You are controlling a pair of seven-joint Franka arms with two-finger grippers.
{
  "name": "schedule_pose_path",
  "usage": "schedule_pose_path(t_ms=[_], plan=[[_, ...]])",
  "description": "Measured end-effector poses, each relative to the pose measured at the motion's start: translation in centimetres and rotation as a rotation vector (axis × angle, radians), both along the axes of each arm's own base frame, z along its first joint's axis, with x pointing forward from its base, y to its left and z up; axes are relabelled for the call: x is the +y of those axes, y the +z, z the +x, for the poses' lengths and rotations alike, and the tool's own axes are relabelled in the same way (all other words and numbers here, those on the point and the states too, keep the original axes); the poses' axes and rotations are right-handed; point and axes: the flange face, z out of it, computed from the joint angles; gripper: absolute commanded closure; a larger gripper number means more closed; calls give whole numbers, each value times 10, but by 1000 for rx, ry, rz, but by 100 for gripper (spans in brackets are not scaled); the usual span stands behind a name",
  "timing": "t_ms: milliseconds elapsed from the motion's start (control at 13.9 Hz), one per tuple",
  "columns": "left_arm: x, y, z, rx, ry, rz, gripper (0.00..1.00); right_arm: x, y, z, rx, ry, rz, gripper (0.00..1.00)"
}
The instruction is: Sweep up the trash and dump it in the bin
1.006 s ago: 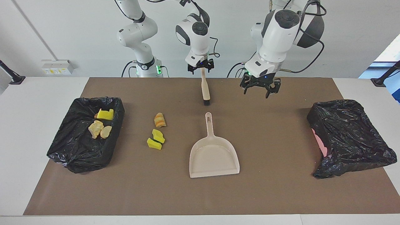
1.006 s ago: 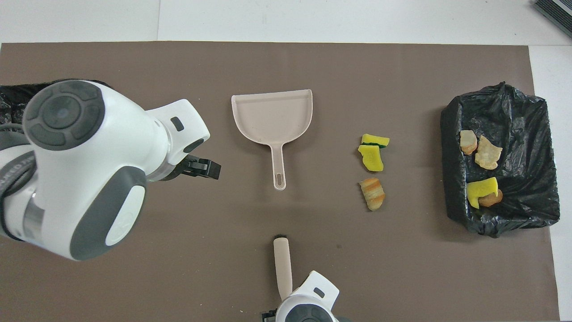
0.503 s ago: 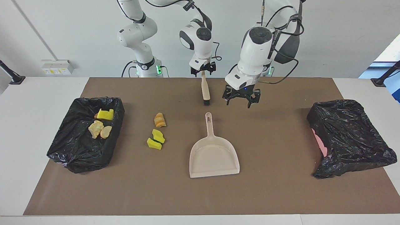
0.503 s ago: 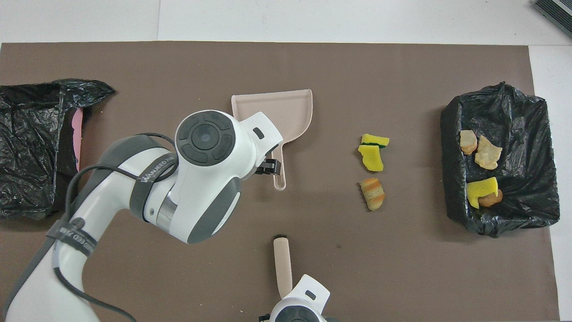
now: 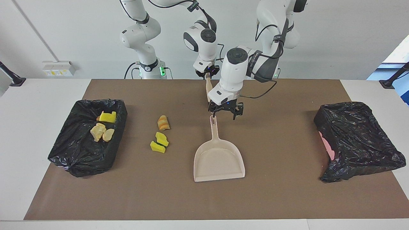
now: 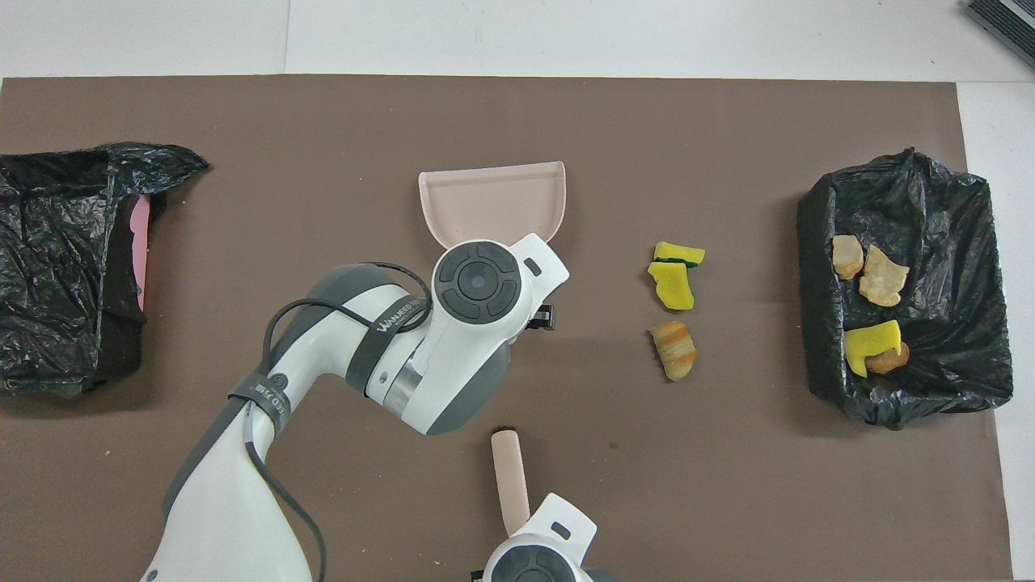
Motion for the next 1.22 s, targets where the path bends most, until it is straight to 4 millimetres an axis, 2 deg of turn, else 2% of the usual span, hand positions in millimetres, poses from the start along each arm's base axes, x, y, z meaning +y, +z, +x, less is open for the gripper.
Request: schedule_pose_path(t_ms=[144,287,359,503,575,862,1006,1149,1221], plan=[[-3,-13,7,-1,11,3,4,-7,12,10,7,-9,-17,100],[1,-12,15,-9,23,4,27,-25,24,20,18,-22,-57,100],[2,-10,18,-15,28,2,40,-37,30,27,29,-30,-72,100],[7,-4,26,-32,39,-4,84,-68,44,44,56,-20,-80,100],[9,-2,29,-39,43,-5,89,-86,51,53,64,-10,-85,100],[9,1,31,-46,45,-12,90,-160,82,85,49,10,-120,100],[9,1,30,-46,44,-12,98,-197,97,102,-8,8,-158,100],[11,2,32,-46,40,-10,100,-237,105,124,-63,15,-191,100],[14,4,32,-43,9,-4,100,-250,106,136,-105,36,-194,100]])
